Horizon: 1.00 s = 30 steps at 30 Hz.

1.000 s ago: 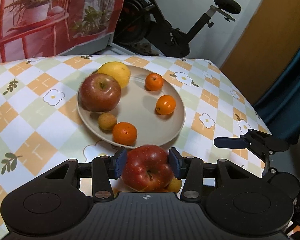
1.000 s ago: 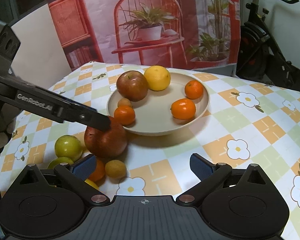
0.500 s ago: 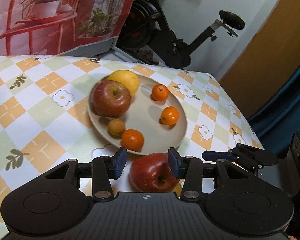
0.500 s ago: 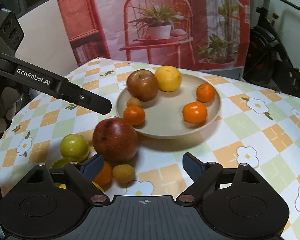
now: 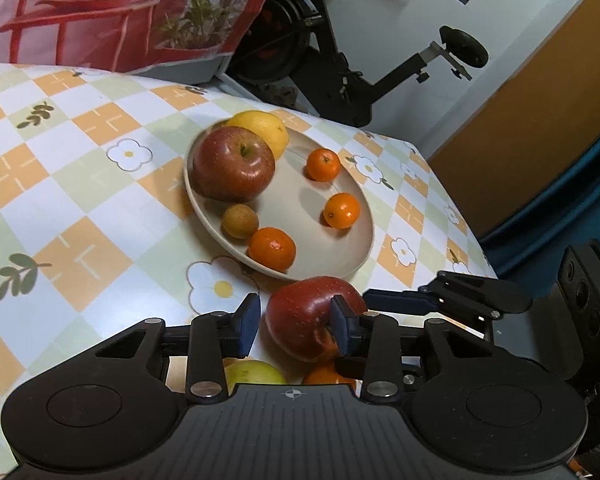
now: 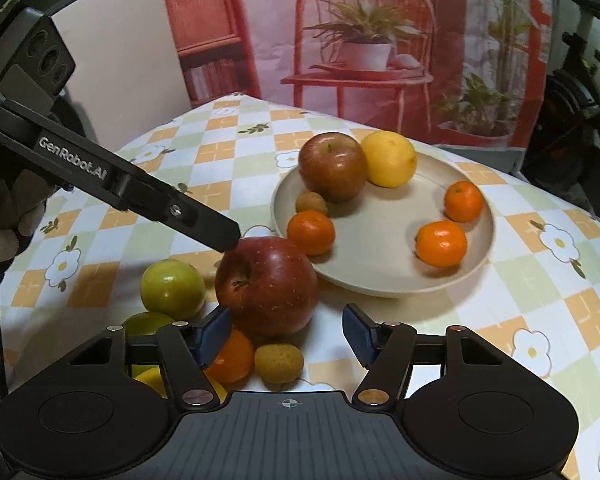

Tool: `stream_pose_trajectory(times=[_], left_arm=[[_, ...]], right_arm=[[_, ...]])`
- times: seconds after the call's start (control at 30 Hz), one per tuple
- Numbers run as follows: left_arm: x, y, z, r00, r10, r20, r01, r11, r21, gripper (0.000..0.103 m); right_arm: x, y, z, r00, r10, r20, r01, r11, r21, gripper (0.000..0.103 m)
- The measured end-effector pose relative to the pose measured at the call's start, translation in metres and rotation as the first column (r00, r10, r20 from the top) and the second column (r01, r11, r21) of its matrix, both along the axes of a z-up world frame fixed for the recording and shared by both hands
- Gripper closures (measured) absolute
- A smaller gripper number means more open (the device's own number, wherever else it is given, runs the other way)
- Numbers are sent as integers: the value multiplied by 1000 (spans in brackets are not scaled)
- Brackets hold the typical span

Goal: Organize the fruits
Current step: 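Close the left gripper around the red apple while the right gripper pushes it, then lift the red apple with the left gripper and carry it onto the plate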

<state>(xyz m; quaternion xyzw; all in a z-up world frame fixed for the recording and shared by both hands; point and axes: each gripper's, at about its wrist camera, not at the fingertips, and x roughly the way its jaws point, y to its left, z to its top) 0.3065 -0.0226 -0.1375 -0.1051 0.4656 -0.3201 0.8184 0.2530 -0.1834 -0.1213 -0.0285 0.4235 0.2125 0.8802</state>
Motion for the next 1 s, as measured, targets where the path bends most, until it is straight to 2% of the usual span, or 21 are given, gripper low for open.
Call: stream_pose_trajectory(times=[0.23, 0.4, 0.6, 0.83, 0.93, 1.0], left_arm=[[4, -1, -10, 999, -9, -36, 8, 1000, -21, 63], [8, -4, -11, 998, -13, -61, 9, 998, -63, 63], [12, -13, -11, 998, -17, -67, 12, 998, -67, 63], [14, -29, -13, 996, -36, -86, 30, 997, -69, 63], [16, -36, -14, 995, -29, -92, 24, 998, -63, 62], [18, -39, -15, 995, -16, -95, 11, 998, -56, 62]], right_arm=[[6, 4, -3, 999, 26, -18, -26, 1000, 6, 44], [9, 5, -6, 999, 22, -31, -21, 999, 29, 47], [5, -13, -7, 997, -35, -67, 43, 992, 122, 52], [-3, -38, -6, 988, -103, -114, 125, 972, 200, 52], [-8, -41, -5, 987, -122, -100, 140, 971, 196, 51], [-9, -38, -2, 990, -129, -65, 137, 978, 156, 48]])
